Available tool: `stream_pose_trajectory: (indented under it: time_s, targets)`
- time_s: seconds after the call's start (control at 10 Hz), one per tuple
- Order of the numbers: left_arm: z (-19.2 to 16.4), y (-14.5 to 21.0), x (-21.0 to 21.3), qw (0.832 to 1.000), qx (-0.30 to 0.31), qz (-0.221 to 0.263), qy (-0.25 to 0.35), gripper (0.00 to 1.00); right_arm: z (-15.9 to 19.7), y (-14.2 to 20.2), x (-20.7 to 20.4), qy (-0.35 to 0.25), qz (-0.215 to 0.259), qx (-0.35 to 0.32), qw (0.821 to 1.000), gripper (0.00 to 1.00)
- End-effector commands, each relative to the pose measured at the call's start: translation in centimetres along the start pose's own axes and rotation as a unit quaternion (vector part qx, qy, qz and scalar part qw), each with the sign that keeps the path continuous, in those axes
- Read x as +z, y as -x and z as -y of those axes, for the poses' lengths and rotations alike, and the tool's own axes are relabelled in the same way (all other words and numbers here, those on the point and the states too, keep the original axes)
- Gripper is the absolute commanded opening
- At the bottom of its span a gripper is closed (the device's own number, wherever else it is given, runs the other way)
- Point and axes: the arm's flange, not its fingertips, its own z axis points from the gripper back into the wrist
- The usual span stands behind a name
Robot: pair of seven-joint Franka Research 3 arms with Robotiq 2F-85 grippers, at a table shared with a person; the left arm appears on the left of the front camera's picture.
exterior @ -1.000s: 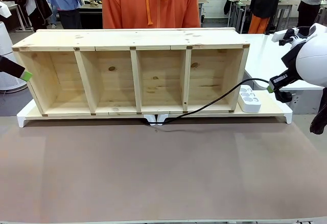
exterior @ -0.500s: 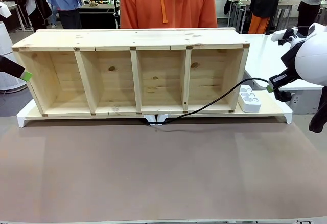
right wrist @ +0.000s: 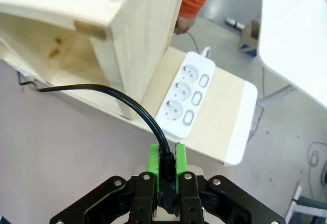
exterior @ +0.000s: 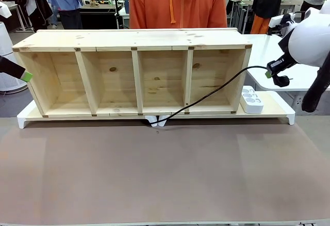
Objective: Perform cable management.
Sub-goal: Pull the grasped Power Cable to the location of the Power Strip.
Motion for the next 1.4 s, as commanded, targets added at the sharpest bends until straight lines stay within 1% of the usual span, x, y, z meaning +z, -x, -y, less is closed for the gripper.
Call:
stream_pose_trajectory:
  time_s: [0.0, 0.3, 0.6, 0.9, 1.1, 1.3]
  targets:
    - [0.0, 0.0, -0.1, 1.0, 0.0, 0.0, -0.001, 1.0, 1.6, -1.5, -0.6, -0.004, 0.002, 0.004, 1.0, 0.15]
    - [0.0, 0.0, -0.1, 1.0, 0.0, 0.0, -0.001, 1.0, 3.4, -3.6, -1.8, 0.017, 0.01, 0.008, 1.0, 0.15]
    - [0.0, 0.0, -0.1, 1.0, 0.0, 0.0, -0.001, 1.0, 4.7, -5.5, -2.9, 0.027, 0.033, 0.022, 0.999, 0.15]
    - [0.0, 0.0, -0.1, 1.0, 0.0, 0.0, -0.001, 1.0, 4.9, -6.6, -4.8, 0.008, 0.061, 0.028, 0.998, 0.15]
    - [0.0, 0.0, -0.1, 1.0, 0.0, 0.0, -0.001, 1.0, 4.9, -6.8, -6.2, -0.003, 0.064, 0.022, 0.998, 0.15]
    - [0.0, 0.0, -0.1, 1.0, 0.0, 0.0, -0.001, 1.0, 5.0, -6.5, -6.6, -0.006, 0.064, 0.016, 0.998, 0.15]
